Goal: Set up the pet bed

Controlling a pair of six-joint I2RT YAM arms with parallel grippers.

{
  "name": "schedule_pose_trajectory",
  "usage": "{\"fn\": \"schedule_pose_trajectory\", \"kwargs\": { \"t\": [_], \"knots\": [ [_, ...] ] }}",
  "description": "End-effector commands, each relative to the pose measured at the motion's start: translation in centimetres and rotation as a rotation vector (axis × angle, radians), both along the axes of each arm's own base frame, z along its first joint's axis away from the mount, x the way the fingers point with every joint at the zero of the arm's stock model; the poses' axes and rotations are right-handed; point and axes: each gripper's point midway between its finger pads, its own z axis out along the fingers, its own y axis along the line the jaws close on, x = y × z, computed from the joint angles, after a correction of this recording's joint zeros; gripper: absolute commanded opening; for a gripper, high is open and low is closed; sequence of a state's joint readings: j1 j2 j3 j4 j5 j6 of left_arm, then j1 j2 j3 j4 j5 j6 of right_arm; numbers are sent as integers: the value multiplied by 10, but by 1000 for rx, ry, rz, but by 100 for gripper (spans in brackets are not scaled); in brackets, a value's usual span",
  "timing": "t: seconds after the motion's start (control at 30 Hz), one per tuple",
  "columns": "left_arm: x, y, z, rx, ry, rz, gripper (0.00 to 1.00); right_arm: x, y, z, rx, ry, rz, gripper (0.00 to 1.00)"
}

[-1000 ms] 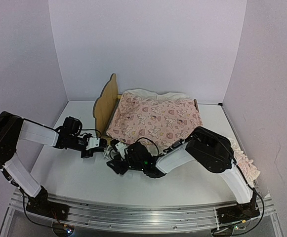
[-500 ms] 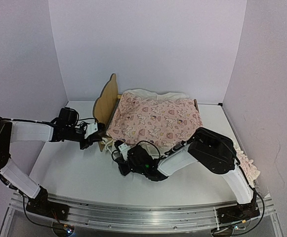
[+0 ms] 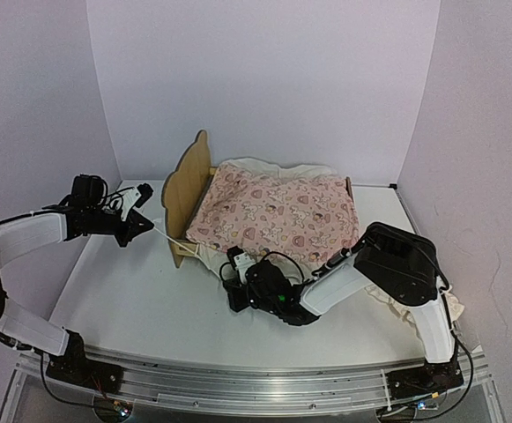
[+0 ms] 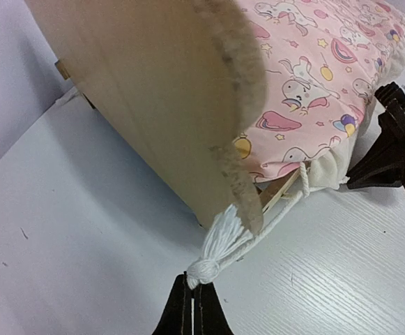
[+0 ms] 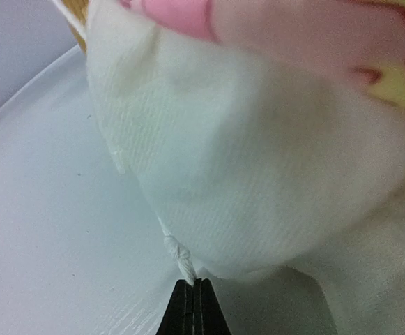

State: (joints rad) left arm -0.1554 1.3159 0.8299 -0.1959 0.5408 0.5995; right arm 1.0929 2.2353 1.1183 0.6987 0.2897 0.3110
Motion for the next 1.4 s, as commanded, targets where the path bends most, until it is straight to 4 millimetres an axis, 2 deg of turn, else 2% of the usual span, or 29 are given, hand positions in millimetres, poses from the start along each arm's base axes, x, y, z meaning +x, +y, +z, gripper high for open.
{"fn": "schedule_pose_trajectory", "kwargs": {
  "t": [0.0,0.13,0.2,0.37,0.47,0.6,0.67,0.8,0.87,0.9,0.97,1.03,1.1,1.17,1.2,1.23,1.3,1.37],
  "knots": [
    [43,57,68,-26,-207,230,0,-19,-59,-71,-213,183,-73,0],
    [43,61,67,2,-230,216,0,-21,-51,-72,-211,192,-33,0],
    [37,58,56,20,-216,178,0,-21,-47,-72,-206,195,-21,0],
    [-7,33,-7,53,-93,-54,0,-27,-22,-60,-189,197,86,1],
    [-15,29,-35,78,-41,-88,0,-34,-12,-45,-179,175,153,12],
    [-24,23,-47,102,-41,-161,0,-43,-8,-16,-140,156,207,28],
    [-35,17,-54,111,-29,-219,6,-48,-7,2,-117,152,236,35],
    [-64,12,-76,150,21,-321,27,-62,-8,36,-80,184,287,42],
    [-83,12,-90,179,69,-384,37,-65,-15,53,-72,226,280,44],
    [-95,13,-97,214,80,-445,42,-64,-20,68,-60,247,276,44],
    [-118,19,-112,284,114,-544,49,-62,-40,91,-59,301,237,44],
    [-131,26,-120,336,136,-582,54,-55,-67,122,-46,317,169,45],
    [-132,30,-121,369,134,-580,56,-46,-106,142,-67,318,52,46],
    [-132,29,-114,364,121,-580,56,-28,-163,162,-106,302,-163,49],
    [-130,25,-106,346,112,-574,57,-19,-199,173,-130,281,-300,50],
    [-127,19,-97,315,101,-563,56,-19,-234,174,-177,291,-409,50],
    [-106,6,-65,211,89,-468,57,-15,-298,181,-176,289,-642,52],
    [-73,-6,-24,73,44,-342,57,-17,-331,178,-161,313,-741,54]
  ]
}}
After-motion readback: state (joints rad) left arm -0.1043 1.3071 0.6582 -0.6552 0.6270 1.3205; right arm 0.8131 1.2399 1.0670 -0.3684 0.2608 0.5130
